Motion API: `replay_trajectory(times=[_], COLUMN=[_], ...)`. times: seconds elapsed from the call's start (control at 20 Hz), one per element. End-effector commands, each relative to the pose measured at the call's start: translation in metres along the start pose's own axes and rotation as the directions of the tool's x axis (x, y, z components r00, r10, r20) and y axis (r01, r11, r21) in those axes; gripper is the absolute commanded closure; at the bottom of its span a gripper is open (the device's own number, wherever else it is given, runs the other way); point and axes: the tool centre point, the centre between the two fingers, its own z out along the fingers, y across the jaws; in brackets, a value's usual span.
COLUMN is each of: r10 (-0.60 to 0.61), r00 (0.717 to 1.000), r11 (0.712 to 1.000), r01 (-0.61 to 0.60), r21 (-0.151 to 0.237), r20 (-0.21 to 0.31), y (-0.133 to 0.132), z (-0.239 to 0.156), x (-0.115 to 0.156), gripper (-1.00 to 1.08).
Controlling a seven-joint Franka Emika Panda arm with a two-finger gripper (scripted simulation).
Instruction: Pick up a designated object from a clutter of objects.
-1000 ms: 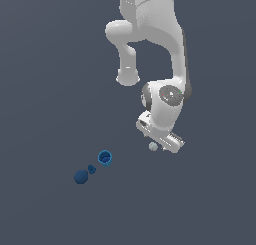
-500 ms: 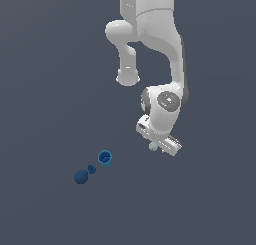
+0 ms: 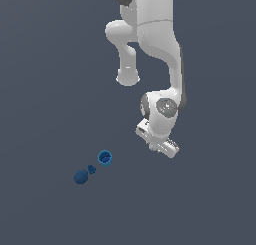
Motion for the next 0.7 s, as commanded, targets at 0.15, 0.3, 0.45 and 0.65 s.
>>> replay_trajectory(times=[0.15,0.3,0.45,0.65], r10=[0.000,0.000,0.000,0.000], r00=[1.000,1.000,1.000,1.000], r11=[1.000,1.000,1.000,1.000], r01=[0.000,0.000,0.000,0.000], r21=[0.000,0.000,0.001,0.001], r20=[0.000,0.000,0.000,0.000], y=[0.0000,0.0000,-0.0003,0.0028], z=[0.0006,0.0006,-0.0002,-0.0073], x=[0.0002,0.0002,0.0002,0.0055], gripper=[1.08,1.08,1.08,1.08])
